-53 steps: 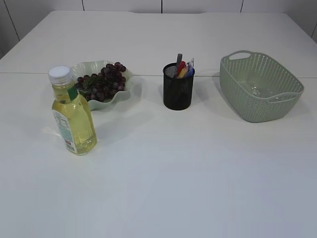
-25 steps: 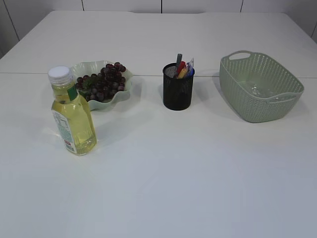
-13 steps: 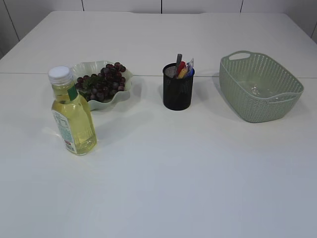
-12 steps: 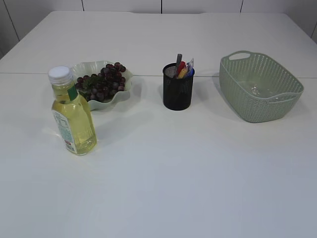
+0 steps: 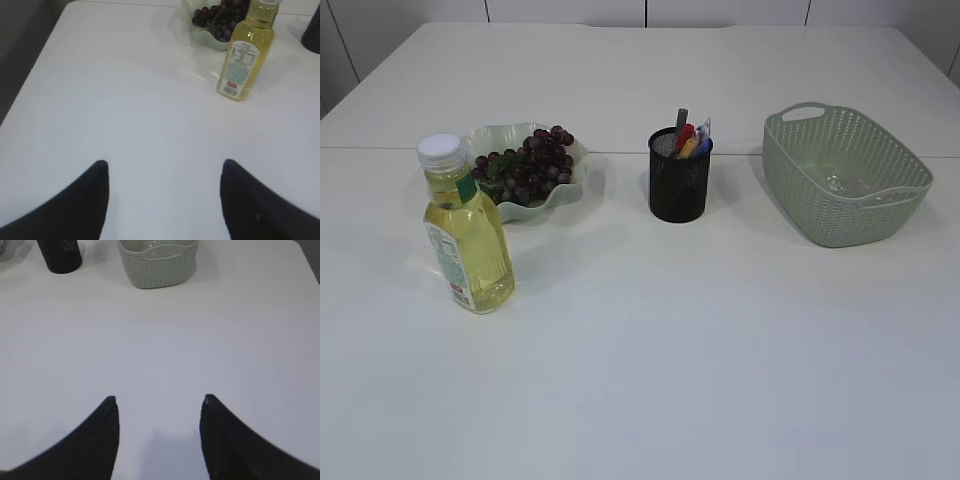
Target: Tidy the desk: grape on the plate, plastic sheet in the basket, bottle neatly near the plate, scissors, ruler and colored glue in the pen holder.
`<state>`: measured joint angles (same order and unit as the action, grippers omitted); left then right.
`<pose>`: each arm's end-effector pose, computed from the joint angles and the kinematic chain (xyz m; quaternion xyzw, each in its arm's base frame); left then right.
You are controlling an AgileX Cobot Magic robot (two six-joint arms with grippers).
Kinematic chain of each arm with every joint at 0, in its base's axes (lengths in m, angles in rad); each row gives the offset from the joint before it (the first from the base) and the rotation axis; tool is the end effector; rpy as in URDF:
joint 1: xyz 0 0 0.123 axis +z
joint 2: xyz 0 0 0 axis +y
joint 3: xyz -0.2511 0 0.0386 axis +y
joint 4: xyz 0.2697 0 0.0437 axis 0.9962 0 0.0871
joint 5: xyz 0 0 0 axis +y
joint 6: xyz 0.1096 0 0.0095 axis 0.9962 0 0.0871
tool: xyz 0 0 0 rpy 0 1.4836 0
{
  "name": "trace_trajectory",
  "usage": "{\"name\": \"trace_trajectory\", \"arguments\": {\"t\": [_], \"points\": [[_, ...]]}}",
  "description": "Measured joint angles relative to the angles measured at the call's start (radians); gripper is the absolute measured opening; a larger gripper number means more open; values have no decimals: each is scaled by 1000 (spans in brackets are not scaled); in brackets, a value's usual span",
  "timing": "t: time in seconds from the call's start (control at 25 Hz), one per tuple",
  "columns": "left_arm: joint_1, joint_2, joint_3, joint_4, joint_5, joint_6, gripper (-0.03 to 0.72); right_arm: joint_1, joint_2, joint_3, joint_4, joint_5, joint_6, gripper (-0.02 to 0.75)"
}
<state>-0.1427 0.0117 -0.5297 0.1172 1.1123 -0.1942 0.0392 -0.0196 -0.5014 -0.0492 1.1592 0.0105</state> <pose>0.0588 0.0032 0.2831 -0.0264 0.8600 -0.0273 0.5089 0.0541 -0.0028 0.2713 -0.0101 0.8725 -0.0123 0.4884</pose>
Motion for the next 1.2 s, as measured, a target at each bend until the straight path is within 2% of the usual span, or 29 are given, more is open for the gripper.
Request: {"name": "trace_trajectory", "arguments": {"t": [0.24,0.36,0.68,0.92,1.2], "points": [[85,0,0,0,0,0,505,-93,0,0,0,-2,-2,420],[110,0,0,0,0,0,505,-107,0,0,0,-2,-2,421],[113,0,0,-2,0,4,505,-107,0,0,6,-2,-10,420],[113,0,0,-37,0,82,505,-107,0,0,40,-2,-56,421],[113,0,0,-45,0,95,505,-107,0,0,41,-2,-61,421]]}}
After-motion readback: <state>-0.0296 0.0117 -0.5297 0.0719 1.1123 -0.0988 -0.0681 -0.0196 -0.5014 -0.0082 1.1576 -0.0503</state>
